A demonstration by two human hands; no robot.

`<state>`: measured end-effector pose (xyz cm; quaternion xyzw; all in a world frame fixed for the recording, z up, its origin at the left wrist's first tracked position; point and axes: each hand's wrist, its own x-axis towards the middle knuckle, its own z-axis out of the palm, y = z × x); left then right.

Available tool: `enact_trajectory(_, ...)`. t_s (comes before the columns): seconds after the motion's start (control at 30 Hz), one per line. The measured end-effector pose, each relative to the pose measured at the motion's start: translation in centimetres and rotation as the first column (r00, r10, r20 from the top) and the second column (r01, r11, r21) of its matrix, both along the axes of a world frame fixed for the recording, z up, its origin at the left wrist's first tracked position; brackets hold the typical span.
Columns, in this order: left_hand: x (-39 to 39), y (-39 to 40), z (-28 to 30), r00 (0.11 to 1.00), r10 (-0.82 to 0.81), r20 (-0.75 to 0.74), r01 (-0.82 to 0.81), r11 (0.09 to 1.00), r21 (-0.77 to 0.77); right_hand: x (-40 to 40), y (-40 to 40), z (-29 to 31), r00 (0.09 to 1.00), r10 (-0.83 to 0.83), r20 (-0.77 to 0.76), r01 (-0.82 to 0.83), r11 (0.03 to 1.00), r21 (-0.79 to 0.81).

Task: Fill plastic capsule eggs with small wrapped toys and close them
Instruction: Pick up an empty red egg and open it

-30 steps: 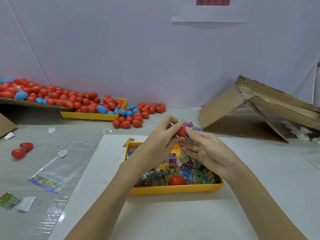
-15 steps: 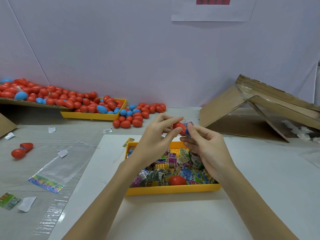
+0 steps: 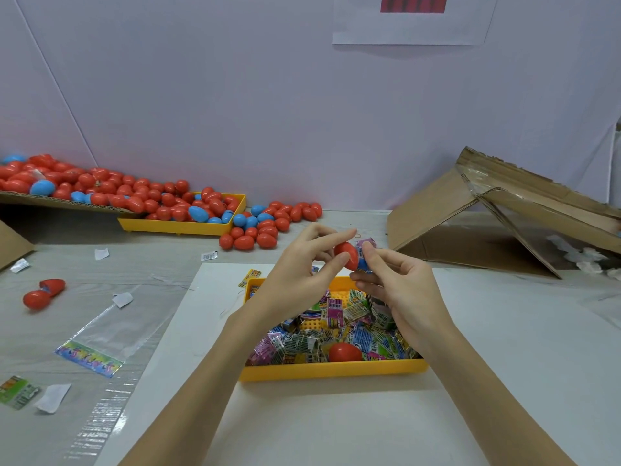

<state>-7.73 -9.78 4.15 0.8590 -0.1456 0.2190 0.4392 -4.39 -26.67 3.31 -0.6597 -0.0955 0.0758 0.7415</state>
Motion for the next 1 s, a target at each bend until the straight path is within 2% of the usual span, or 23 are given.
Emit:
enact_trajectory(0.3,-0.11,0.0,-0.15,1.0,-0.026,0.004,0.026,0.999,0.028,0.48,0.13,-0.46,0.999,0.039,0.002,-0.039,0.999,-0.008)
enact_trajectory(0.67,0.14,-0.51,-0.64,0.985,-0.001,0.173,-0.001,1.0,0.01,0.42,-0.13,-0.03,0.984,0.096,-0.152,-0.078,0.989,0.124)
enact_trajectory(1.0,0.37,-0.43,-0.82,0.956,0.011,0.293,-0.063,0.984,0.169,0.5,-0.05,0.09,0.962,0.143,-0.233,-0.112,0.984,0.142)
